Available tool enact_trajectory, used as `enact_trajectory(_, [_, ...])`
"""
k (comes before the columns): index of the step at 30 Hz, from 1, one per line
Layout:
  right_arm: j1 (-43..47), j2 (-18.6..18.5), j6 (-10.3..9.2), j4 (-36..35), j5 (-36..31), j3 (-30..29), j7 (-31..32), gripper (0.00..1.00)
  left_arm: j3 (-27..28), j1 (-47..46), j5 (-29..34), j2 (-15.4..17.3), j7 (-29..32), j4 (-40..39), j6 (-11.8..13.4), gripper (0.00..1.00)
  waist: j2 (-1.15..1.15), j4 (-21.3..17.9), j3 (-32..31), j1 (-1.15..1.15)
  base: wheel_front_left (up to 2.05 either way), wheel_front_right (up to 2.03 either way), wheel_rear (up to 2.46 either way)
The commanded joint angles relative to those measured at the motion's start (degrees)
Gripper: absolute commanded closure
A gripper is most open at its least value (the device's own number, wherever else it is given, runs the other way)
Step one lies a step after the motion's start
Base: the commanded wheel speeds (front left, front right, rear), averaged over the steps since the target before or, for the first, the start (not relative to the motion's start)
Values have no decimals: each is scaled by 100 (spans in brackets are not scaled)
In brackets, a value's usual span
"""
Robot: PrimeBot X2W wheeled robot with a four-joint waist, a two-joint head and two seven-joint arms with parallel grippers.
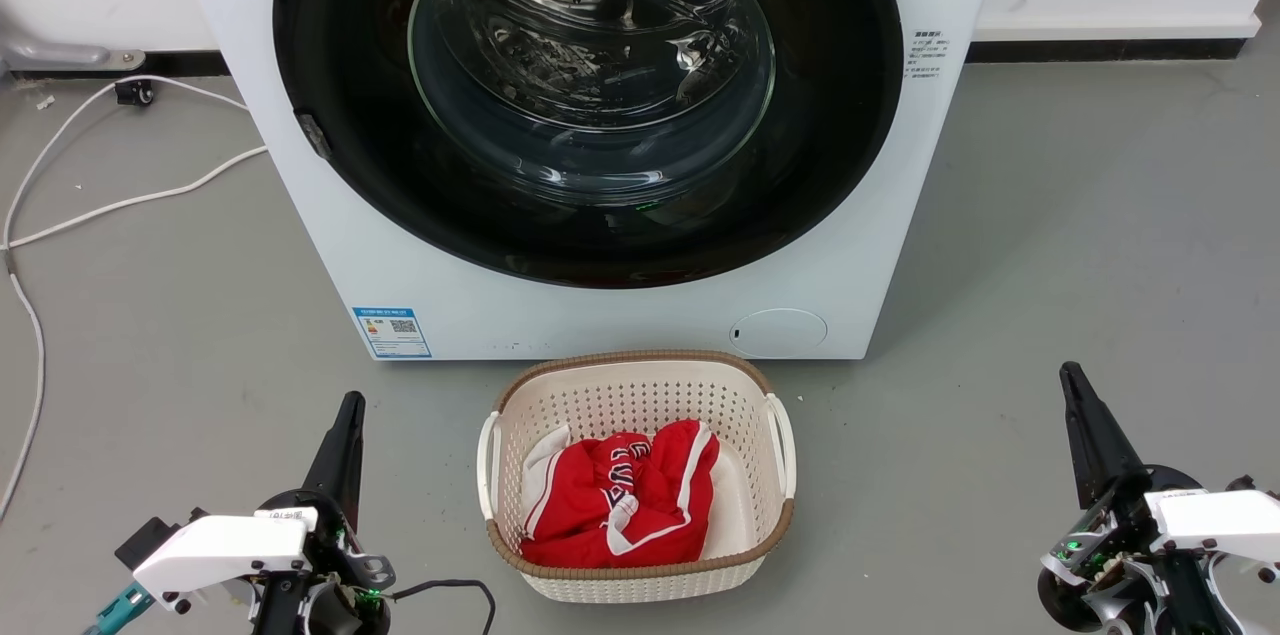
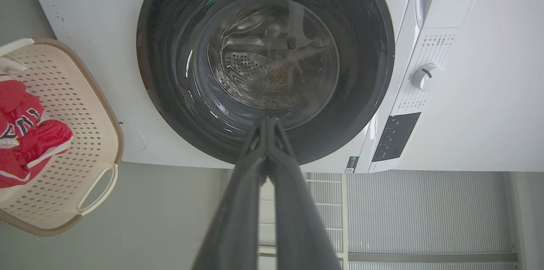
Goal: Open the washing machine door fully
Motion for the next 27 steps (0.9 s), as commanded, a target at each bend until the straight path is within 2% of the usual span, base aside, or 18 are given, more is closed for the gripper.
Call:
enact_trajectory(1, [-66, 22, 0, 8, -22, -9, 19, 100, 17, -42, -3, -6, 23, 6, -17, 100, 0, 0, 0, 0, 0, 0, 0])
enact_trajectory(10, [-68, 34, 0, 9, -48, -29, 41, 100, 23, -43, 5, -11, 30, 6, -17, 100, 0, 0, 0, 0, 0, 0, 0])
enact_trajectory(11, [-1, 17, 0, 0, -4, -18, 6, 0, 6, -1, 1, -4, 0, 0, 0, 0, 0, 0, 0, 0, 0, 0, 0])
enact_trajectory(21, [118, 44, 0, -72, -67, 52, -219, 0, -228, -25, -2, -24, -230, 20, 1, 0, 0, 0, 6, 0, 0, 0, 0])
enact_trajectory(27, [140, 52, 0, -227, -376, 60, -373, 0, -273, -60, 183, -24, -393, -133, 0, 0, 0, 2, 10, 0, 0, 0, 0])
